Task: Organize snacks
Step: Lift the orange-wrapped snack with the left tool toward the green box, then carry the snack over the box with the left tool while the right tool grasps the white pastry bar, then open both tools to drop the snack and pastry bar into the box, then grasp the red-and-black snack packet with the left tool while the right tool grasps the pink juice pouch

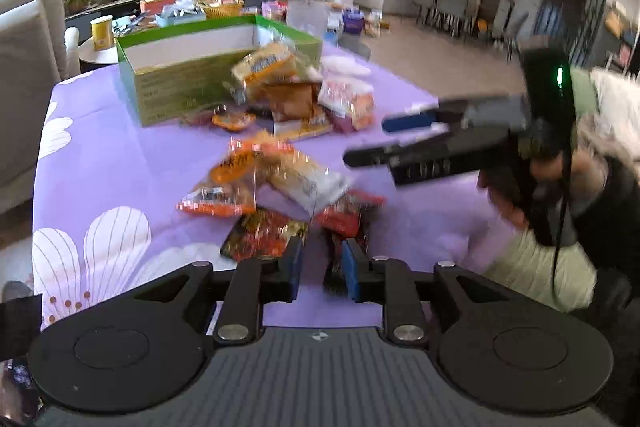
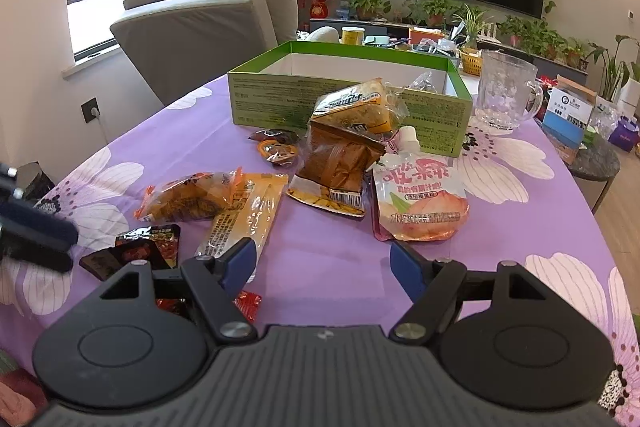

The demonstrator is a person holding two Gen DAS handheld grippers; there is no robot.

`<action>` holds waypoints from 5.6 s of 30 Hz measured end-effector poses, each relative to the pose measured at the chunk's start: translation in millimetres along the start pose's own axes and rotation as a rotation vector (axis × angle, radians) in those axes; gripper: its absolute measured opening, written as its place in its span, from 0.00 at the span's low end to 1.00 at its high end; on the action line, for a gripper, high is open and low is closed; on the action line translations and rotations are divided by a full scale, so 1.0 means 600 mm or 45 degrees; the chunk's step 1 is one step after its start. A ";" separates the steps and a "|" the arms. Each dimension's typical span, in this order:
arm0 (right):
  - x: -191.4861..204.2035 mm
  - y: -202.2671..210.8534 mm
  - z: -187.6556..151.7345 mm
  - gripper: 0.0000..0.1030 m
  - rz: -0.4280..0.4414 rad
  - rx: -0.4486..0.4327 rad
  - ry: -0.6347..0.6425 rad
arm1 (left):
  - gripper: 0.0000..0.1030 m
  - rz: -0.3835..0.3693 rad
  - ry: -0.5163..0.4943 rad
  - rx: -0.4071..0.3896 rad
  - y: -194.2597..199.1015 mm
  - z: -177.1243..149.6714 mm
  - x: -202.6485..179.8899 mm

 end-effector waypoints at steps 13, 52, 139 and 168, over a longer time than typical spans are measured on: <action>0.055 -0.040 0.044 0.47 0.109 0.015 0.038 | 0.00 0.072 0.122 -0.145 -0.006 0.023 0.025; -0.078 -0.020 0.186 0.41 -0.108 -0.230 -0.027 | 0.01 0.058 0.273 -0.518 -0.017 0.287 0.067; -0.122 -0.026 0.001 0.47 -0.146 0.091 -0.142 | 0.27 -0.027 0.016 0.016 -0.132 0.094 -0.030; -0.123 -0.114 0.016 0.47 -0.090 0.138 -0.145 | 0.27 0.043 0.185 -0.078 -0.116 0.112 -0.012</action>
Point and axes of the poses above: each gripper's, at about its wrist camera, not at the fingertips, and y roughly against the way its jaws point, x to its left, z to its top, the point moved 4 cm from there along -y, roughly the way its jaws point, and after that the axes turned 13 degrees about y, right-handed, at the moved point
